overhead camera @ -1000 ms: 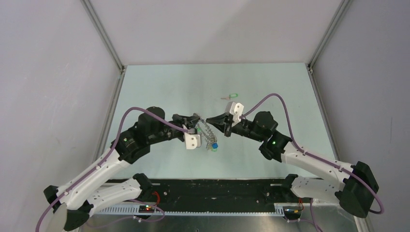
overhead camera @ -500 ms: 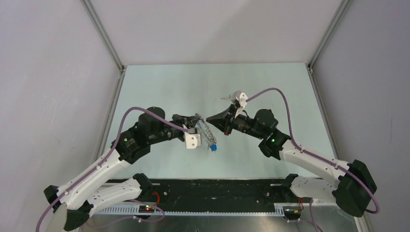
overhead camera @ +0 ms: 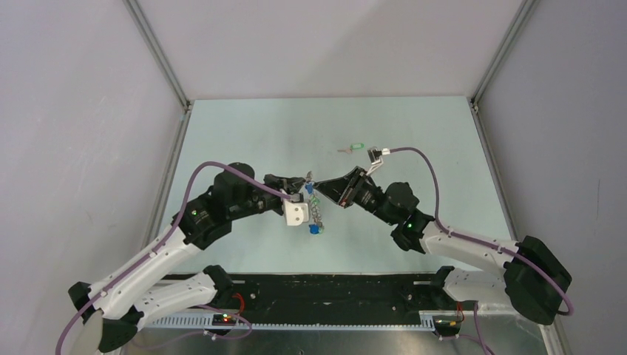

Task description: Remove the keys from the keyring

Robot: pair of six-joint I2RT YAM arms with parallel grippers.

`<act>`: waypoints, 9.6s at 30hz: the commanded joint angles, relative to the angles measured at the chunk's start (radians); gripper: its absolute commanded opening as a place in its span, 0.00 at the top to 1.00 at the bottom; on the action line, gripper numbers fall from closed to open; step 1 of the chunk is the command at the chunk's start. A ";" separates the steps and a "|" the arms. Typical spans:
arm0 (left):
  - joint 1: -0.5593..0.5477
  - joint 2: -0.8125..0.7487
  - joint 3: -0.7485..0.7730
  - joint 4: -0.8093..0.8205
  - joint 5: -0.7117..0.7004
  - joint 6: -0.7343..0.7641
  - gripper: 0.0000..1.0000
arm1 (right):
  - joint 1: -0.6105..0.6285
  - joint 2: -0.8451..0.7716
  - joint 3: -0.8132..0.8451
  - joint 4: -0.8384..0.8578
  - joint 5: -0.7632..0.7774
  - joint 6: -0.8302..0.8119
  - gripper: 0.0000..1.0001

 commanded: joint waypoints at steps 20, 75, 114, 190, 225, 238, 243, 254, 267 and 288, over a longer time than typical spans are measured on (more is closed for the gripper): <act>0.005 -0.046 -0.022 0.076 0.040 0.003 1.00 | 0.033 -0.145 0.167 -0.399 -0.090 -1.346 0.58; 0.006 -0.131 -0.105 0.076 0.225 0.180 1.00 | 0.066 -0.020 0.310 -0.471 -0.393 -1.436 0.68; 0.006 -0.197 -0.159 0.163 0.191 0.187 1.00 | -0.030 -0.065 0.184 -0.282 -0.004 -0.048 1.00; 0.006 -0.213 -0.169 0.173 0.264 0.183 1.00 | 0.077 -0.123 0.285 -0.427 0.009 -0.609 1.00; 0.049 0.561 0.205 0.478 -0.075 -0.723 1.00 | -0.060 -0.683 0.176 -0.774 0.781 -0.760 1.00; 0.185 1.076 0.598 0.514 0.002 -1.032 0.91 | -0.069 -0.684 0.214 -0.832 0.910 -0.837 1.00; 0.217 1.174 0.662 0.514 0.031 -1.126 0.83 | -0.082 -0.662 0.214 -0.828 0.923 -0.838 1.00; 0.238 1.087 0.620 0.488 0.050 -1.189 0.01 | -0.339 -0.468 0.243 -0.861 0.644 -0.750 1.00; 0.240 0.452 0.192 0.392 -0.237 -1.296 0.02 | -0.861 -0.092 0.486 -0.574 0.083 -0.496 0.88; 0.242 -0.003 0.123 0.241 -0.821 -1.359 0.02 | -0.780 -0.262 0.726 -0.756 0.186 -0.713 0.01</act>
